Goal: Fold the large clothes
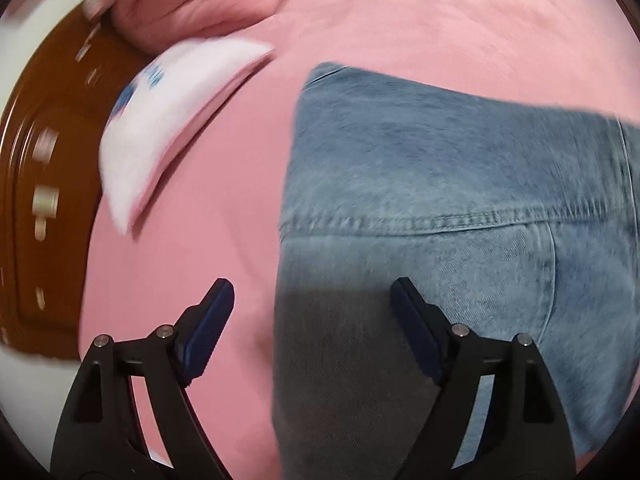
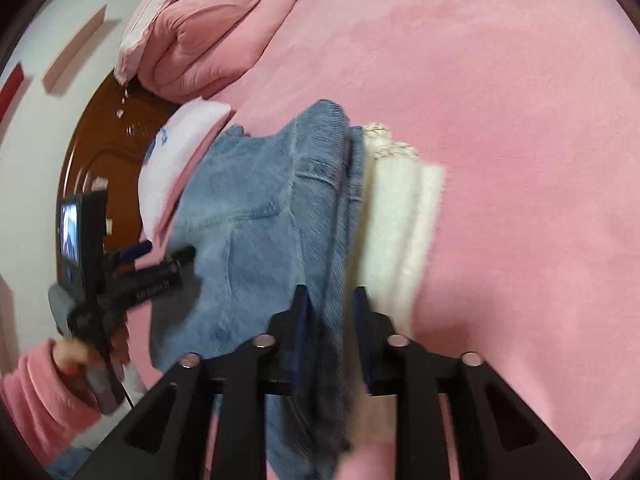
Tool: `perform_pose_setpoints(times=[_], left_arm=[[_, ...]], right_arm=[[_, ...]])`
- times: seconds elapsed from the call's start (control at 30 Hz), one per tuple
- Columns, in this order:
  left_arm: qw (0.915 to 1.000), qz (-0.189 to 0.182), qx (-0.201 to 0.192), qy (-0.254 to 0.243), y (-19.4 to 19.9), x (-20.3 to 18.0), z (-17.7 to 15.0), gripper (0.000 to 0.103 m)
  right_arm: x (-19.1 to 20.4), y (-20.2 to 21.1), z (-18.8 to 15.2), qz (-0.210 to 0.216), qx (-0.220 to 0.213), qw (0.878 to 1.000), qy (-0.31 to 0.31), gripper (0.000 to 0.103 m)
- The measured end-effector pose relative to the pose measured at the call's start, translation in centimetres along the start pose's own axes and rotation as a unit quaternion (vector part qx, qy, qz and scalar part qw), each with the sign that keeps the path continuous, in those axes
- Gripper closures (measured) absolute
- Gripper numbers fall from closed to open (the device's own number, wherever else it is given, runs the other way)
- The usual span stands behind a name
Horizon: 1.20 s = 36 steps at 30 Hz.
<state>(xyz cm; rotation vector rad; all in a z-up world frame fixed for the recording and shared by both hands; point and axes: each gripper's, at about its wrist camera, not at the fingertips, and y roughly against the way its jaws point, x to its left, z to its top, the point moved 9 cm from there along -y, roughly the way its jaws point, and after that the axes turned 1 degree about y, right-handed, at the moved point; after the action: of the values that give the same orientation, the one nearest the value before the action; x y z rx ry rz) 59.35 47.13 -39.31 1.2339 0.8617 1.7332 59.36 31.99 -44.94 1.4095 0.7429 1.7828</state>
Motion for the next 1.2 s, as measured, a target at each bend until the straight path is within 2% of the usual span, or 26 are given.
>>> perform_pose_setpoints(times=[0.07, 0.13, 0.2, 0.27, 0.33, 0.47, 0.53, 0.6, 0.67, 0.77, 0.87, 0.9, 0.97, 1.07, 1.2], left_arm=[[0.9978, 0.015, 0.005, 0.064, 0.8, 0.9, -1.6, 0.023], [0.9931, 0.033, 0.013, 0.112, 1.6, 1.7, -4.0, 0.023], [0.9886, 0.054, 0.022, 0.139, 3.0, 1.9, -7.1, 0.023], [0.9854, 0.054, 0.031, 0.158, 5.2, 1.2, -11.1, 0.023], [0.9863, 0.045, 0.042, 0.153, 7.6, -0.2, -14.7, 0.023], [0.9874, -0.009, 0.113, 0.11, 10.1, -4.4, -22.7, 0.023], [0.9868, -0.024, 0.134, 0.088, 12.3, -6.5, -27.1, 0.023], [0.9863, -0.041, 0.141, 0.076, 13.6, -7.6, -29.1, 0.023], [0.9874, -0.059, 0.133, 0.062, 15.2, -8.9, -30.7, 0.023], [0.9904, -0.072, 0.104, 0.055, 17.8, -10.1, -32.2, 0.023], [0.9917, -0.1, 0.066, 0.046, 20.5, -11.3, -33.1, 0.023], [0.9917, -0.106, 0.06, 0.041, 20.2, -11.3, -32.2, 0.023], [0.9917, -0.112, 0.054, 0.033, 21.5, -11.8, -32.8, 0.023], [0.9906, -0.121, 0.043, 0.046, 23.5, -12.8, -34.6, 0.023], [0.9852, -0.153, 0.028, 0.072, 27.3, -15.3, -38.4, 0.023]], right_arm=[[0.1, 1.3, -2.0, -0.017, 0.002, 1.0, 0.015, 0.06], [-1.7, 2.8, -4.0, -0.055, 0.016, 0.998, 0.028, 0.06], [-2.1, 3.9, -5.5, -0.079, 0.04, 0.995, 0.036, 0.055], [-4.7, 4.9, -8.5, -0.128, 0.069, 0.988, 0.053, 0.048], [-7.3, 6.4, -12.0, -0.176, 0.095, 0.978, 0.063, 0.044], [-10.9, 9.4, -17.7, -0.207, 0.131, 0.969, 0.044, 0.033], [-13.2, 11.9, -20.7, -0.226, 0.137, 0.964, 0.03, 0.027], [-14.3, 13.5, -22.7, -0.239, 0.137, 0.961, 0.013, 0.02], [-16.2, 16.1, -25.0, -0.245, 0.129, 0.961, -0.012, 0.015], [-17.7, 19.2, -26.4, -0.25, 0.103, 0.961, -0.054, 0.014], [-19.2, 22.9, -27.6, -0.257, 0.073, 0.96, -0.085, 0.012], [-19.7, 24.1, -28.1, -0.257, 0.067, 0.96, -0.093, 0.011], [-20.7, 26.7, -29.8, -0.257, 0.059, 0.958, -0.11, 0.011], [-22.0, 30.0, -32.9, -0.264, 0.052, 0.954, -0.13, 0.01], [-23.0, 35.1, -36.1, -0.264, 0.026, 0.957, -0.113, 0.008]])
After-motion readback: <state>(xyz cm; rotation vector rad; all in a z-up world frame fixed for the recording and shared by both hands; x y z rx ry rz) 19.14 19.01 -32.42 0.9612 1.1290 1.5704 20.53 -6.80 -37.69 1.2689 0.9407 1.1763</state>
